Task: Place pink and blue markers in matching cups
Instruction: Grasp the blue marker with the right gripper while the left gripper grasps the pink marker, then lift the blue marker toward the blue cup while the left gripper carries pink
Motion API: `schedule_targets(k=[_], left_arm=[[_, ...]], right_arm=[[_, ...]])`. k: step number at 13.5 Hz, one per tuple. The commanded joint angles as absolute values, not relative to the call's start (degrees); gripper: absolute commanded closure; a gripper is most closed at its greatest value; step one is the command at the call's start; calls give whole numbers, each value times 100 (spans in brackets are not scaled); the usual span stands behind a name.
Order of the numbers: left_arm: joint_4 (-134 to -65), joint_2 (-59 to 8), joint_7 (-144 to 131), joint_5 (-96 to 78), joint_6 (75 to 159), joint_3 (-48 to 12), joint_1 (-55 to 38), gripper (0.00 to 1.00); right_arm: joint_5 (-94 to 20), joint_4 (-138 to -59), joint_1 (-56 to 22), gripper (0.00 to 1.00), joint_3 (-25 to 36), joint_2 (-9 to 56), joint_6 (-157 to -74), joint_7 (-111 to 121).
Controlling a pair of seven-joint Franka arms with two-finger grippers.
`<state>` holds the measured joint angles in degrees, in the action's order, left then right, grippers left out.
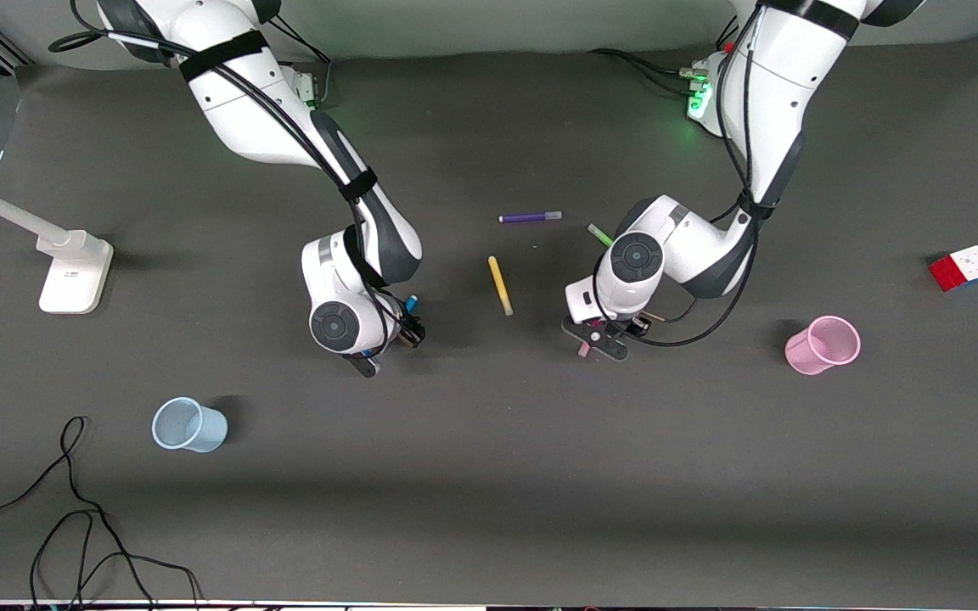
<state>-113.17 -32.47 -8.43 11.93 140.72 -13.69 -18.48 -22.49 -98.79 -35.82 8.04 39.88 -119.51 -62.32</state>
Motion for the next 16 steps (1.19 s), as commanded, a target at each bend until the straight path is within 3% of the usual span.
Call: schedule_targets(k=[1,4,8,11,16], left_arm=[[-11303,-3173,-1081,1257,13992,-1318,-1934,71],[-11303,-3173,-1186,1239,13992,-1318,-1925,93],[-11233,-2771,-1160,1108,13783,-1327,-1767,96],[-10856,-2094,-1151,380,12879,-1327,-1530,98],[-10223,-758,-1099,-70,10535,-1292,-557,100]], right_arm=[[-2400,-9958,-3691,100,888,3903,-12059,-6337],[-2399,-9644,-3447,100,1080,3377,-11438,-6328],[-2408,-7871,-2788,100,1309,2998,-8936,-6266],[-3292,-6648,-1849,100,1318,2927,-7457,-6241],[-3542,-6521,-609,100,1266,3014,-6620,-4743]])
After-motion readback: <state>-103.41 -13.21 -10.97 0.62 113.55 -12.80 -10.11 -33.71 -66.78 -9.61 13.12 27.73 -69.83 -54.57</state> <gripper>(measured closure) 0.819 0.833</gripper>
